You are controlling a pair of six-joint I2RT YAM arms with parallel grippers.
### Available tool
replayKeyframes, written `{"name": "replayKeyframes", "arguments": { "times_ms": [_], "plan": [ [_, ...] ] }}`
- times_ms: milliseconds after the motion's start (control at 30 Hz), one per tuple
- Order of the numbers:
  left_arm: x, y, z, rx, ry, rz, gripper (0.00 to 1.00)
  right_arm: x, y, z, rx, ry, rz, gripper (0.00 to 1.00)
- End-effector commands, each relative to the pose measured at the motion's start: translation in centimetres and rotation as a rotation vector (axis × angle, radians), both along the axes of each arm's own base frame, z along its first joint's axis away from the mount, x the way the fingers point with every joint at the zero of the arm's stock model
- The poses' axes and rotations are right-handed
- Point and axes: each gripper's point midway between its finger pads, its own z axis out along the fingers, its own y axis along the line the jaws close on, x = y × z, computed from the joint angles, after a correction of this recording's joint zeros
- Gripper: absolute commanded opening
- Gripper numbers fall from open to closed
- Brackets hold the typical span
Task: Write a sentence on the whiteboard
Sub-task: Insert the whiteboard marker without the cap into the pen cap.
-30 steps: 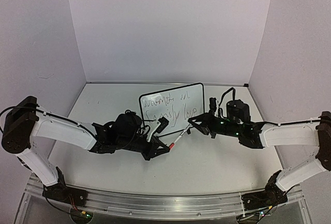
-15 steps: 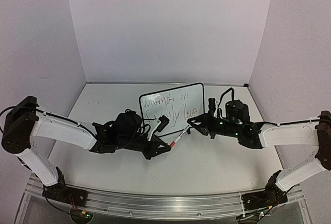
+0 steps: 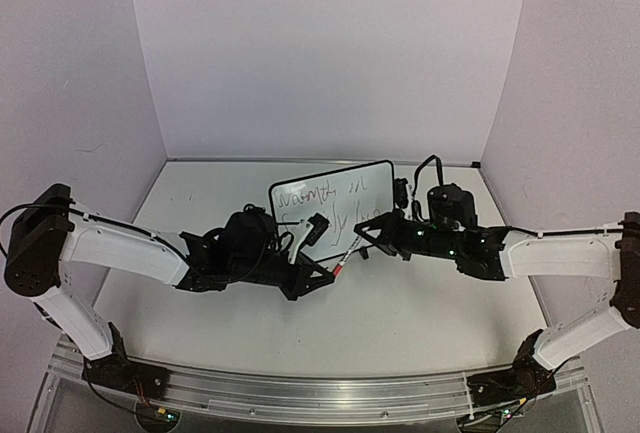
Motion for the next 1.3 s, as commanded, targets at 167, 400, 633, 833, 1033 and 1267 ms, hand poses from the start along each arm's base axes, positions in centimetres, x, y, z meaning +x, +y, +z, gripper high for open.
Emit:
{"name": "replayKeyframes", "arguments": {
  "times_ms": [167,400,633,833,1033,1267],
  "plan": [
    [1.8,-2.5,6.6,-0.190,-0.105,0.029,0.00,-2.0,2.7,-0.1,-0.056,-0.023,0.123,0.00],
    [1.9,-2.3,7.9,-0.216,-0.157,0.028,0.00,-2.7,3.4,-0.6,-0.048,0.017,0.158,0.00],
    [2.4,-2.4,9.2,-0.223,-0.226,0.033,0.00,-3.5,3.6,-1.7,-0.045,0.073,0.185,0.00],
    [2.7,-2.7,10.2,-0.232,-0.260,0.028,0.00,-4.3,3.9,-2.6,-0.072,0.093,0.205,0.00],
    [3.0,-2.9,11.0,-0.247,-0.280,0.022,0.00,-4.5,4.3,-2.9,-0.079,0.096,0.212,0.00],
    [3.7,-2.8,11.8,-0.263,-0.299,0.026,0.00,-4.8,4.8,-3.1,-0.080,0.110,0.229,0.00]
  ]
}}
